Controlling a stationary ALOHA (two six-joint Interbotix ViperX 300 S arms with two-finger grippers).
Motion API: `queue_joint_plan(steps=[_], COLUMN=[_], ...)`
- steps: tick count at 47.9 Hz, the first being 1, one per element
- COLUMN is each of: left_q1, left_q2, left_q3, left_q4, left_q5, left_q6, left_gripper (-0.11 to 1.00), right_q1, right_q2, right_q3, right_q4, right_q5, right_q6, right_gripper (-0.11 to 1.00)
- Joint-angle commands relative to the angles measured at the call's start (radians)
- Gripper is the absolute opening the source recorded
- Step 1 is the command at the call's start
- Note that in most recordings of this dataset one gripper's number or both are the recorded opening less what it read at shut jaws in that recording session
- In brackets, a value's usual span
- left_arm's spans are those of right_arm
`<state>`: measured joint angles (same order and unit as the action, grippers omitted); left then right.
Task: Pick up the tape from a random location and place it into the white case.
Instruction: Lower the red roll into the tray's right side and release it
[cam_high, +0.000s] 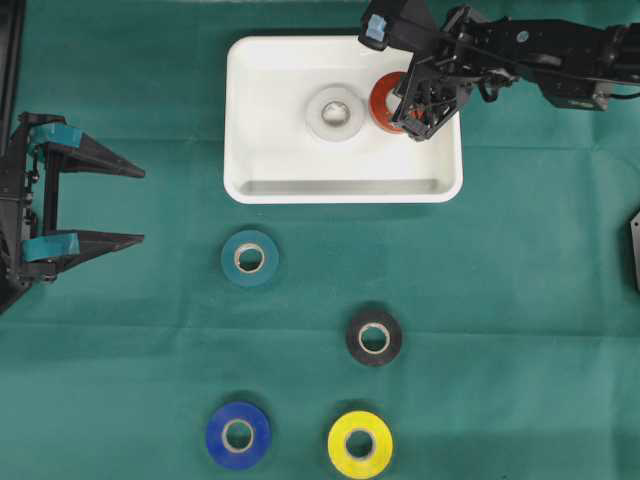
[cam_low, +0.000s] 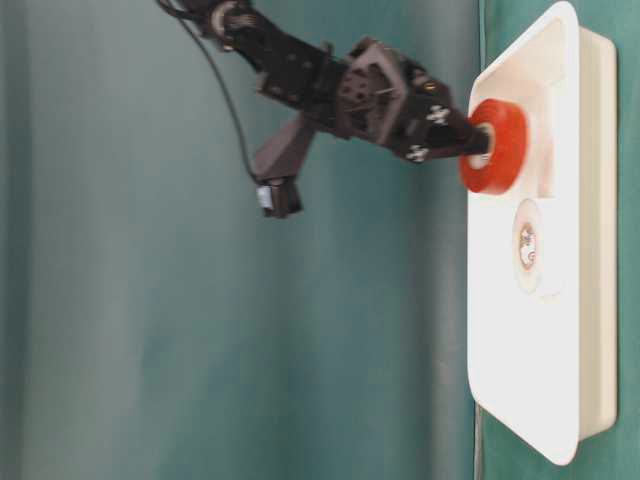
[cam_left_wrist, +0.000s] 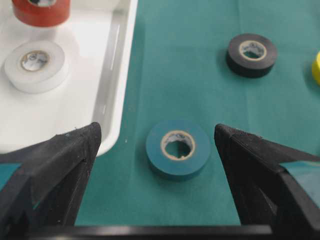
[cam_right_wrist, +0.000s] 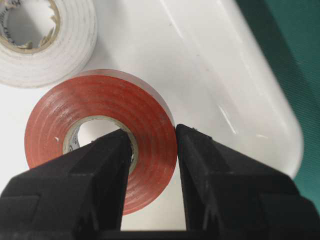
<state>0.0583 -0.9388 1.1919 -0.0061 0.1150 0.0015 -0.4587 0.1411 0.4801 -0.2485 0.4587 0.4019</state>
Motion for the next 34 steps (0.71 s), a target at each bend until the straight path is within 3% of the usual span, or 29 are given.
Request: queue_joint_plan(steps=[1, 12, 34], left_q1=[0.003, 0.002, 0.003], left_q2=[0.005, 0.006, 0.006], left_q3=[-0.017, -0.017, -0.017], left_q4=[0.002, 0.002, 0.002], left_q5=[-0.011, -0.011, -0.02], left_q6=[0.0, 0.0, 0.0], left_gripper=[0.96, 0.96, 0.96], right_q1=[-0.006, -0.02, -0.023], right_q2=[0.006, 0.078, 0.063], right_q3=[-0.005, 0.003, -0.003], right_q4=[0.0, 0.0, 0.0], right_q5=[-0.037, -0.074, -0.029], right_q6=[0.002, 0.002, 0.003], right_gripper=[0.31, 0.31, 0.31])
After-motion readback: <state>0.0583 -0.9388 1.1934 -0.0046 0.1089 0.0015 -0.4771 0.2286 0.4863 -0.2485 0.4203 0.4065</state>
